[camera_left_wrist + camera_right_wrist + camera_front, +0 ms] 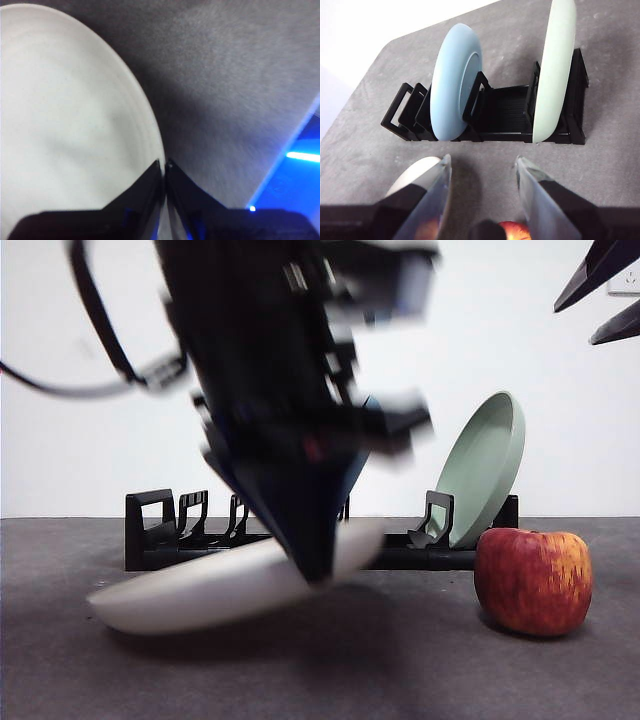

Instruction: Take the yellow plate from the plate rack,put the plate on the table,take the apple from the table,put the apple in the plate

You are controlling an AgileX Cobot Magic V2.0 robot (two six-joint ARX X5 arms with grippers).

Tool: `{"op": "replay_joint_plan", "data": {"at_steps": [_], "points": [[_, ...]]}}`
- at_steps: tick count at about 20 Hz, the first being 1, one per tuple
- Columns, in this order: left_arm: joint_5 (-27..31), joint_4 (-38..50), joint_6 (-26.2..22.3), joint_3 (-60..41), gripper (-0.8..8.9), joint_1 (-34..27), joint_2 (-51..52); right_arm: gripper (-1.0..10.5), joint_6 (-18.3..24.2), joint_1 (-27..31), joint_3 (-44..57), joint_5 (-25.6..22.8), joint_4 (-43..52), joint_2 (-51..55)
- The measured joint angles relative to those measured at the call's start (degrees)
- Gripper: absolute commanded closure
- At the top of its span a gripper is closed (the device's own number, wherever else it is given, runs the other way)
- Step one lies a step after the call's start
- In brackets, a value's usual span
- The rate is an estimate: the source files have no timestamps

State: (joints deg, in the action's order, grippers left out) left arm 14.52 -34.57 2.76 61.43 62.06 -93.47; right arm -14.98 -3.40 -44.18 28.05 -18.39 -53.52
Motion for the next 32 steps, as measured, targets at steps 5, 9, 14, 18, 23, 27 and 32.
{"op": "replay_joint_plan", "data": {"at_steps": [5, 9, 14, 18, 23, 27, 32], "points": [[1.1, 3.8, -3.7, 0.1, 8.05, 0.2, -6.9, 7.2, 0.0, 0.0, 0.0, 0.0, 0.0, 0.0], [0.5, 3.8, -3.6, 0.1, 4.78, 0.2, -7.0, 6.8, 0.9, 0.0, 0.0, 0.0, -0.1, 0.0], [-1.9, 3.4, -0.1, 0.0, 4.67, -0.1, -1.6, 5.0, 3.1, -0.9, -1.0, -0.2, -3.6, 0.0], [-2.9, 5.0, 2.6, 0.0, 4.67, -0.1, 12.0, 4.5, 9.0, -5.5, -7.6, -7.6, -13.6, -1.2], [5.2, 11.7, 3.1, 0.0, 4.68, -0.1, 32.4, 4.3, 14.5, -16.9, -16.8, -21.4, -26.2, -8.2], [15.3, 13.4, 2.9, 0.1, 4.68, -0.2, 45.8, 4.3, 15.1, -24.6, -17.4, -26.3, -27.2, -16.0], [25.3, 12.7, 0.7, 0.1, 4.68, -0.2, 56.0, 4.4, 15.0, -27.5, -17.4, -28.1, -27.3, -26.7]]}}
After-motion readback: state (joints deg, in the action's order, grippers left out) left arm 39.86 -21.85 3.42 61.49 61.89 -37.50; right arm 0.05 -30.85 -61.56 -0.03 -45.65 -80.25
